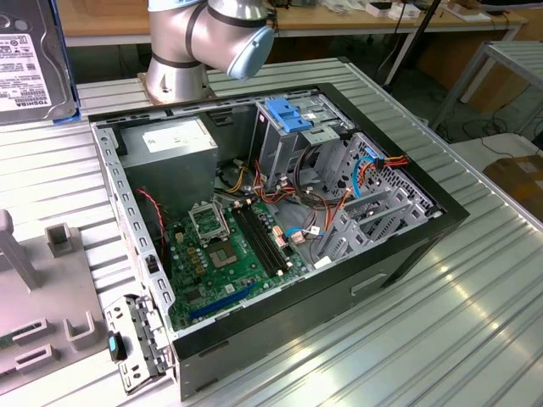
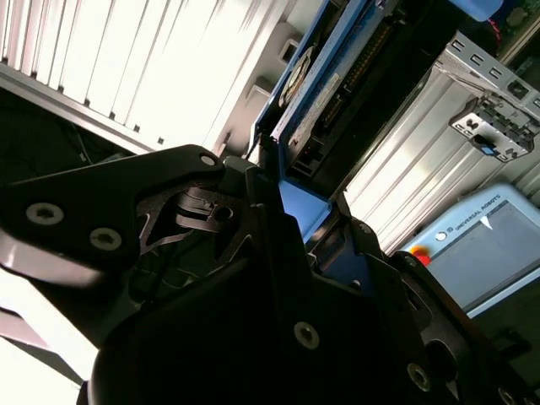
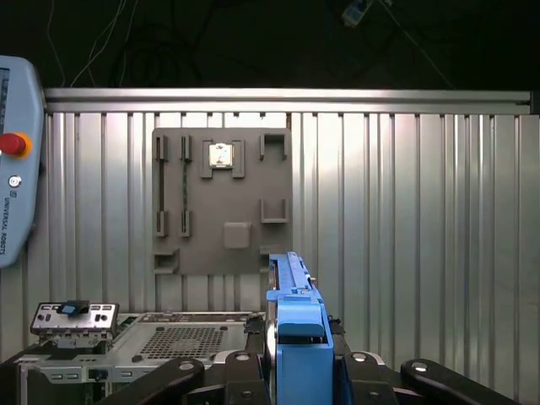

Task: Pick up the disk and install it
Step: 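Pick up the disk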

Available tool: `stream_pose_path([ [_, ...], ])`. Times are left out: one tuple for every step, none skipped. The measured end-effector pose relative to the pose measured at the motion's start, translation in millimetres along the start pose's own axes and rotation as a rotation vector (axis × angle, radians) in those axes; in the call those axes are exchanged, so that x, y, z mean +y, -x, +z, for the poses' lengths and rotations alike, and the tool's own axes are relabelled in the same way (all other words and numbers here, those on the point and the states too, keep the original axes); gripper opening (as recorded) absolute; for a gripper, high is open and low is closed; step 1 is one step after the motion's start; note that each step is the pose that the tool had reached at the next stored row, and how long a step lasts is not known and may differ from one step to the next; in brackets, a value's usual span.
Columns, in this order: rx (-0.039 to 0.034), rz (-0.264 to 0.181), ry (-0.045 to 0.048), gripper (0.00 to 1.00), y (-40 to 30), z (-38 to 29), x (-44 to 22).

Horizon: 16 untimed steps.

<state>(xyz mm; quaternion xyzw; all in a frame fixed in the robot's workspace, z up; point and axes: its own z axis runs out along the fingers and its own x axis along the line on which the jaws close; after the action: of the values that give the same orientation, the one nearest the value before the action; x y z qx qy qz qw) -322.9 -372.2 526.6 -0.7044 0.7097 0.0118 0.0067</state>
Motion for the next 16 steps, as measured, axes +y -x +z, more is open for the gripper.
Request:
stream_pose_path([
  [0.0000,0.000,0.0000,0.37,0.0,0.0,-1.5],
  [0.0000,0.000,0.0000,0.37,0.0,0.1,-4.4],
  [0.0000,0.000,0.0001,0.37,0.0,0.0,-6.2],
  [0.0000,0.000,0.0000,0.37,0.1,0.1,-10.4],
  [0.0000,0.000,0.0001,0.37,0.1,0.1,-13.0],
  [0.0000,0.000,0.0000,0.37,0.1,0.2,-17.0],
  [0.0000,0.000,0.0000,0.37,0.1,0.2,-19.5],
  [0.0000,0.000,0.0000,0.37,0.2,0.2,-21.7],
  [-0.0001,0.000,0.0000,0.37,0.2,0.3,-23.1],
  [0.0000,0.000,0.0000,0.37,0.2,0.3,-25.3],
  [0.0000,0.000,0.0000,0.37,0.2,0.3,-27.7],
  [0.0000,0.000,0.0000,0.37,0.2,0.3,-31.0],
  [0.0000,0.000,0.0000,0.37,0.2,0.4,-32.6],
  [0.0000,0.000,0.0000,0.37,0.2,0.3,-33.7],
  [-0.0001,0.000,-0.0001,0.37,0.3,0.4,-36.2],
  [0.0000,0.000,-0.0001,0.37,0.3,0.4,-38.6],
])
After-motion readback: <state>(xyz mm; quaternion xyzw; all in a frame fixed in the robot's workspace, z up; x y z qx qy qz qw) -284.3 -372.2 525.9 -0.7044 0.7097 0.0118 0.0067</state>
